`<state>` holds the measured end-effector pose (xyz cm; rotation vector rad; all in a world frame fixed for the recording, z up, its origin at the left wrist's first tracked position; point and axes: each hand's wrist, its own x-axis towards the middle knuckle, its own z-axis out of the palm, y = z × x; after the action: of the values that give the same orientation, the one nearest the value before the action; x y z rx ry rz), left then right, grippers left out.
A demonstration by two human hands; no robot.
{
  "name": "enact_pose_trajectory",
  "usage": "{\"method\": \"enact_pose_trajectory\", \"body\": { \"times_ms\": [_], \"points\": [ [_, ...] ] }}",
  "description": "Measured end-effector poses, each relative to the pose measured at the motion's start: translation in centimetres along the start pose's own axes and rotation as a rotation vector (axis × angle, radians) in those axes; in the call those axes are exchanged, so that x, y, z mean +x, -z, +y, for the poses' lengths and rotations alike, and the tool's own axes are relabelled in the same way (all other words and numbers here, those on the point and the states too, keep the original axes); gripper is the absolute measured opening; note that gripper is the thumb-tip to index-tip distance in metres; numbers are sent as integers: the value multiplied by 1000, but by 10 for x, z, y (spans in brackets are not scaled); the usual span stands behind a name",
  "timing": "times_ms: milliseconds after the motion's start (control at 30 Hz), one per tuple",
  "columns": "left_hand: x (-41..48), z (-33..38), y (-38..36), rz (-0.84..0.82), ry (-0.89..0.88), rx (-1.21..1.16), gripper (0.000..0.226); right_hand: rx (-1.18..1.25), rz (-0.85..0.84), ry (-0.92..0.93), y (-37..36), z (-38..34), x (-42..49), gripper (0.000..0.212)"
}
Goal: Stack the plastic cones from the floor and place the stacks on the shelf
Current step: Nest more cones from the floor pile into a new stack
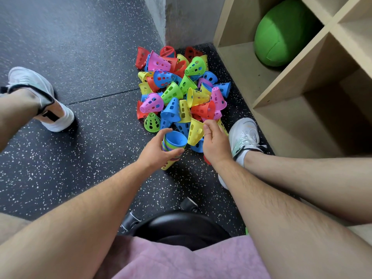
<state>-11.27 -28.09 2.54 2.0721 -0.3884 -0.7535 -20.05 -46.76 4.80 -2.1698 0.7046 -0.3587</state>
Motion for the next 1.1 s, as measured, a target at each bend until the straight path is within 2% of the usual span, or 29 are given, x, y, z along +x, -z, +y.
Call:
{"method": "enact_pose_trajectory", "body": {
  "times_ms": [100, 167, 400, 533, 600, 767, 867, 1000, 1100],
  "points": [
    [0, 2, -2, -10, -3, 23, 76, 22, 63, 61, -3, -7, 3, 21],
    [2, 0, -4, 7, -20, 44, 78, 20, 33, 103, -6, -8, 4, 22],
    [5, -4, -8, 22, -12, 37, 101, -117, -300, 165, -13, -2, -7, 18],
    [6, -3, -7, 28, -22, 41, 91, -101, -419, 39, -9, -8, -10, 22],
    [5, -1, -7, 16, -32, 55, 85, -87, -401, -2, -8, -5, -11, 26],
    [6, 1, -18, -55, -68, 76, 92, -213, -269, -27, 7, 21, -18, 23],
    [6, 7, -28, -99, -81, 60, 92, -343, -274, -72, 15, 39, -19, 31],
    [4, 17, -40, -154, -111, 62, 88, -411, -304, -173, 16, 49, -17, 51],
    [3, 20, -46, -187, -118, 34, 81, -479, -318, -197, 11, 54, -17, 43]
  ]
}}
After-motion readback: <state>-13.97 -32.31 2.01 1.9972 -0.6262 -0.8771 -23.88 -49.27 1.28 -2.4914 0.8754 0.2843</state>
